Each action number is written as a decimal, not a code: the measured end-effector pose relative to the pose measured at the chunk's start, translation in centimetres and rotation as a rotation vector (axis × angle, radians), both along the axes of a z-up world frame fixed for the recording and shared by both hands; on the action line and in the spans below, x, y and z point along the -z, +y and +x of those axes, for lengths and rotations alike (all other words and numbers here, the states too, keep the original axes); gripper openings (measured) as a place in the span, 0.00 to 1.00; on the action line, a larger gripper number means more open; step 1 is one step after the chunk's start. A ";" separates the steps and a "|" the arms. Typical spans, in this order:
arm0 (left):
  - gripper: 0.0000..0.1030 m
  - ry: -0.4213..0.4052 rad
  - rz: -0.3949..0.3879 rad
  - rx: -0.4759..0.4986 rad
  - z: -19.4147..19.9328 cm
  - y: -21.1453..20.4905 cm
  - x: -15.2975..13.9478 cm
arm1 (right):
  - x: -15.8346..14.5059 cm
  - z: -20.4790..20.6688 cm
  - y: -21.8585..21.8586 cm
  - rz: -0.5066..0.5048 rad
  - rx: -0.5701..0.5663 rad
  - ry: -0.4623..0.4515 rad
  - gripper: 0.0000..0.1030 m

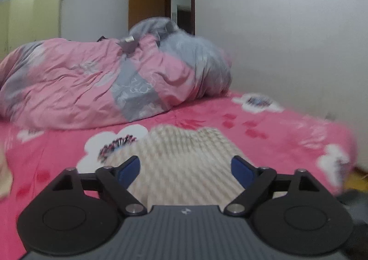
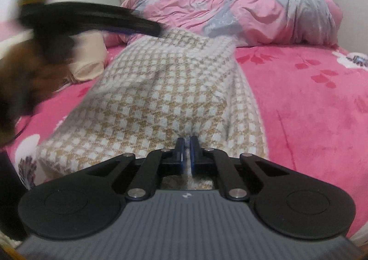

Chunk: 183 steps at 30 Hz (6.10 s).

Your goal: Fold clothes

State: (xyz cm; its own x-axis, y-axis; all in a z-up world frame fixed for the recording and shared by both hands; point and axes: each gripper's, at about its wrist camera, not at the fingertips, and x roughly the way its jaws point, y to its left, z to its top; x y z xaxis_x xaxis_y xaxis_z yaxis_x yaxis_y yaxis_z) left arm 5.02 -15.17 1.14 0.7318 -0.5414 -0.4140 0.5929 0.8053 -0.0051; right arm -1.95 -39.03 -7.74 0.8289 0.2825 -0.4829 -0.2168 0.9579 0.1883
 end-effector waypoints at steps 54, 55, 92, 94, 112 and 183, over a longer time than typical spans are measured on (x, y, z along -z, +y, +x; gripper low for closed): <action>0.72 -0.317 0.203 -0.067 -10.3 3.6 14.3 | 0.6 -0.9 1.6 -0.075 -0.004 -0.004 0.01; 0.72 -0.292 0.172 -0.047 -10.0 4.2 14.2 | 0.6 -0.9 1.6 -0.070 -0.010 -0.004 0.00; 0.10 -0.108 -0.064 0.098 -11.1 4.5 11.0 | -4.1 0.6 5.4 -0.289 -0.045 0.110 0.04; 0.10 -0.090 -0.115 0.105 -10.9 5.1 11.3 | -7.0 1.4 7.2 -0.314 -0.090 0.051 0.05; 0.10 -0.067 -0.230 0.115 -10.2 6.4 12.3 | -3.7 16.5 12.6 -0.365 -0.148 0.104 0.05; 0.11 -0.018 -0.180 0.125 -11.3 8.1 10.9 | -6.8 8.8 12.3 -0.243 -0.284 0.145 0.18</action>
